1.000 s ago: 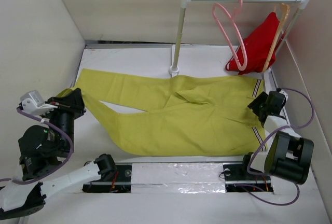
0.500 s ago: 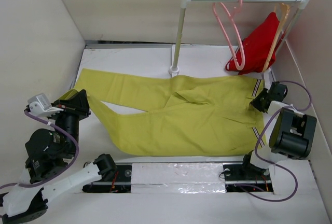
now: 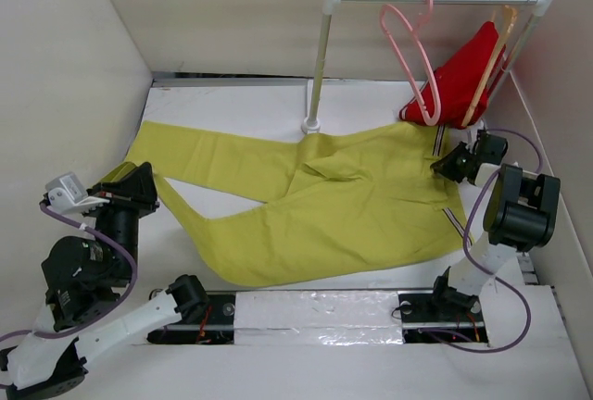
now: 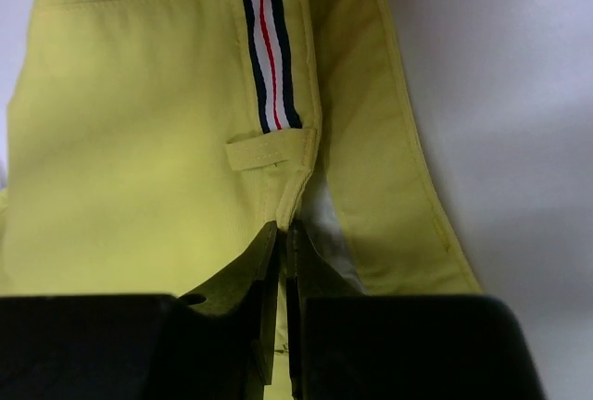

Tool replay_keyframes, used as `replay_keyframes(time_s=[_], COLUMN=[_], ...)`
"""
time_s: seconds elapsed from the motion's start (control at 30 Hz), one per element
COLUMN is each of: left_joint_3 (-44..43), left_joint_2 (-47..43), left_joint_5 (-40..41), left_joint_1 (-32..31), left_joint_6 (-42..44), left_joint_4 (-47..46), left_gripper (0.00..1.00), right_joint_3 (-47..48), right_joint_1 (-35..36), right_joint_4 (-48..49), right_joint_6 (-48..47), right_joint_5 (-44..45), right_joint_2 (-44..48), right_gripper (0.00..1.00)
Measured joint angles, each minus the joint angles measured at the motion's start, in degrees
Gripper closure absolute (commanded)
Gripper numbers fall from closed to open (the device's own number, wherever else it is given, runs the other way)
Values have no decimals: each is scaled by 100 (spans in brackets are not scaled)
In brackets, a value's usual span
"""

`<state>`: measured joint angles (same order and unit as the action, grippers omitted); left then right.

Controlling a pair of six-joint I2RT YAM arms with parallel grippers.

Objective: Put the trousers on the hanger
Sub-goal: Flatten out the trousers at the center of the board, then fold the trousers at the center of the board.

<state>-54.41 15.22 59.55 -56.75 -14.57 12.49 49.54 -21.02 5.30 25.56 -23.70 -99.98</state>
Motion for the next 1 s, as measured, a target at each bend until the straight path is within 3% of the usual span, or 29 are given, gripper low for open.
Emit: replay_keyframes(time_s=[0.17, 0.27, 0.3, 0.37, 0.53, 0.77, 1.0], left_joint_3=[66, 79, 81, 81, 81, 144, 151], left_joint_2=[4, 4, 4, 4, 2, -138, -426], left_joint_5=[-52, -114, -133, -208, -389, -619, -636], left_joint_1=[0, 0, 0, 0, 0, 0, 0], left_joint_6=[-2, -2, -2, -4, -7, -26, -31], left_joint_4=[0, -7, -7, -9, -13, -20, -35], left_gripper=[100, 100, 100, 100, 100, 100, 100], right_joint_3=[168, 138, 83, -122, -1209, -2509, -2605], right_joint_1=[48, 22, -7, -105, -570, -1172, -1316], right_joint_4=[546, 651, 704, 793, 586, -1097, -2553], right_joint_6=[184, 133, 111, 79, 11, 24, 175], right_joint_5=[-334, -404, -437, -507, -96, 1405, 1978], right_joint_2=[-195, 118, 278, 697, 2352, 4852, 5853], right_gripper=[100, 57, 28, 9, 10, 20, 23])
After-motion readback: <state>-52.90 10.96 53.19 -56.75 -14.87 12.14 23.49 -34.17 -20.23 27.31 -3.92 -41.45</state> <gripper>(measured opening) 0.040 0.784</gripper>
